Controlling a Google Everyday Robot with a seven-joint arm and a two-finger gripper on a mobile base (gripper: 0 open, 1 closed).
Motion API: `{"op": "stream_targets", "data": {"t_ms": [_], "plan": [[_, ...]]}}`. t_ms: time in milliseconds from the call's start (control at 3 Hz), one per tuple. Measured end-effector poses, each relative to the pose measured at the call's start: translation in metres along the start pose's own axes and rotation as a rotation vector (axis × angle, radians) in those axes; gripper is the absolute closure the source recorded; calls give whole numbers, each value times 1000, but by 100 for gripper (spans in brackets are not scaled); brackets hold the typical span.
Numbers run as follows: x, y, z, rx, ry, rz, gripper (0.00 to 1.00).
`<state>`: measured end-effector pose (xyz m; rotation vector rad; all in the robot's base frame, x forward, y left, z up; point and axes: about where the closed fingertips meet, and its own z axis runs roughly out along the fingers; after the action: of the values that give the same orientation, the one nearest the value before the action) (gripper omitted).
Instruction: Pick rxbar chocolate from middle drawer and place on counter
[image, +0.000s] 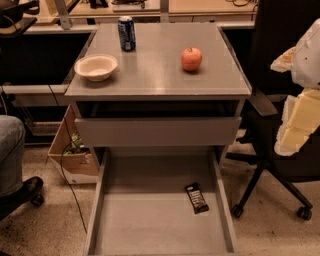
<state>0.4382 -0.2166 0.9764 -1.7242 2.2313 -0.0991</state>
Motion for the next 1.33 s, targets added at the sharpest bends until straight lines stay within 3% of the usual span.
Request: {"op": "stream_targets", "data": {"t_ms": [667, 1000, 1333], "plan": [[4, 7, 15, 1, -37, 11, 0], [11, 28, 58, -27, -114, 15, 0], [23, 51, 131, -64, -192, 18, 0]]}}
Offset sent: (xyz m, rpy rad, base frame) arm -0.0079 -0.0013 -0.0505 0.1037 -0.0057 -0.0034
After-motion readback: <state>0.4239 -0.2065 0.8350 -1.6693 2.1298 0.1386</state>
